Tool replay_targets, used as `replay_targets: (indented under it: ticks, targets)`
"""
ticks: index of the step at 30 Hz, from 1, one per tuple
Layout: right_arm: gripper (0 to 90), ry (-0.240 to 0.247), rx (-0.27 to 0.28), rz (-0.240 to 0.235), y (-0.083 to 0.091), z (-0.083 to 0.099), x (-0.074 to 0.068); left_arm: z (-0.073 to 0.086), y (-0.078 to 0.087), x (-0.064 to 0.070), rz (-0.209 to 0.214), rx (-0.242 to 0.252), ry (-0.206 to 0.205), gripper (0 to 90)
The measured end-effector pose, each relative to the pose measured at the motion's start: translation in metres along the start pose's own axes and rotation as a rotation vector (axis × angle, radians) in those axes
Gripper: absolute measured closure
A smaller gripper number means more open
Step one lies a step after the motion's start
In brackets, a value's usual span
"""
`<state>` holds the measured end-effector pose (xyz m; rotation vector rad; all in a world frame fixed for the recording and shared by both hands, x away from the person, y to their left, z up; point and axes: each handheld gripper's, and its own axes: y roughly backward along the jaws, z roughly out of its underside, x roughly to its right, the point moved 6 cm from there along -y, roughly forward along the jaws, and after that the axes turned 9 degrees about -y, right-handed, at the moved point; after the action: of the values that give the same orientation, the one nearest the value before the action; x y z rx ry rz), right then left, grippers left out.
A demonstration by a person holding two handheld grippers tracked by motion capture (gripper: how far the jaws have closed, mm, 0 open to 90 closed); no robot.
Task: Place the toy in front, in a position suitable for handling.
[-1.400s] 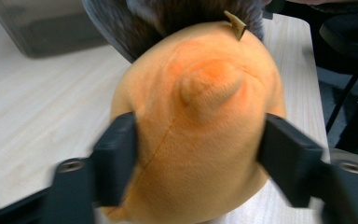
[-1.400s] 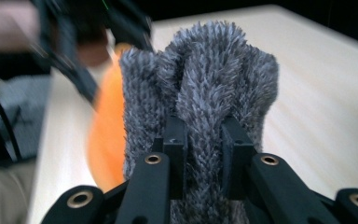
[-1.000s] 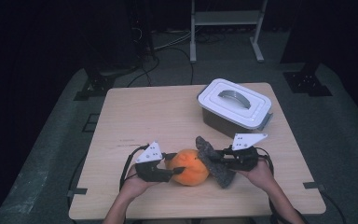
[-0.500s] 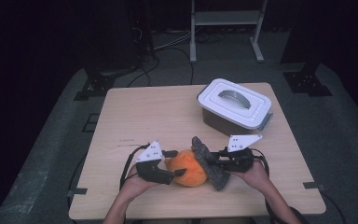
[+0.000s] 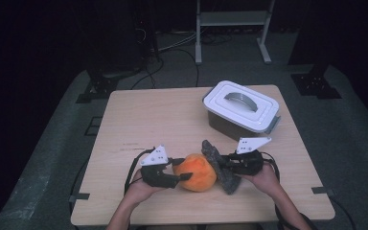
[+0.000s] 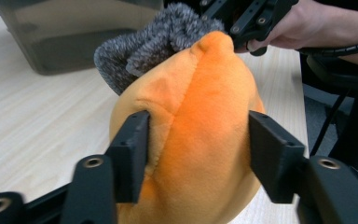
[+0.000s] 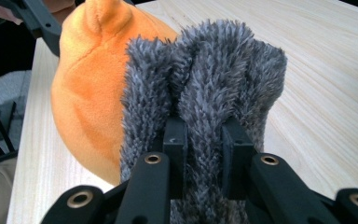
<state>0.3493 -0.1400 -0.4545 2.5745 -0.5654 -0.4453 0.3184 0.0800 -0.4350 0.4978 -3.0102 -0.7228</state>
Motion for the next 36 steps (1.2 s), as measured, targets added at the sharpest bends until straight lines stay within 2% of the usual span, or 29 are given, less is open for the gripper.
replay_targets:
  ticks: [3,6,8,11,13,19,22,25,27,29,30,36]
  targets:
    - [74.7,0.009,0.024,0.000,0.003,-0.006,-0.005,-0.003,0.006,-0.003,-0.023,0.010,0.012,47.0]
    - [74.8,0.019,0.128,-0.061,0.012,-0.022,-0.017,-0.006,0.008,-0.003,-0.039,0.008,0.011,47.9]
    - [74.8,0.034,0.158,-0.089,0.014,-0.029,-0.025,-0.007,0.006,-0.002,-0.041,0.005,0.005,47.9]
    - [74.7,0.046,0.113,-0.082,0.005,-0.024,-0.027,-0.007,0.006,-0.002,-0.040,0.001,0.003,47.7]
    - [74.7,0.027,0.080,-0.079,0.001,-0.017,-0.023,-0.005,0.006,-0.002,-0.042,0.001,0.010,47.4]
    - [74.7,0.006,0.007,-0.028,-0.004,-0.005,-0.009,-0.003,0.008,-0.006,-0.050,0.007,0.025,46.1]
    - [74.7,0.027,0.031,-0.024,0.001,-0.010,-0.013,-0.003,0.009,-0.006,-0.052,0.007,0.027,46.0]
    - [74.7,0.035,0.105,-0.059,0.009,-0.022,-0.022,-0.004,0.009,-0.006,-0.050,0.004,0.019,46.3]
    - [74.7,0.046,0.136,-0.079,0.012,-0.028,-0.028,-0.006,0.008,-0.004,-0.053,0.010,0.018,46.4]
    - [74.7,0.054,0.129,-0.082,0.010,-0.028,-0.030,-0.008,0.009,-0.003,-0.050,0.011,0.008,46.7]
    - [74.7,0.058,0.107,-0.074,0.007,-0.025,-0.029,-0.009,0.009,-0.002,-0.048,0.011,0.001,46.8]
    - [74.6,0.028,0.043,-0.047,-0.003,-0.011,-0.017,-0.008,0.009,-0.002,-0.031,0.017,0.005,42.9]
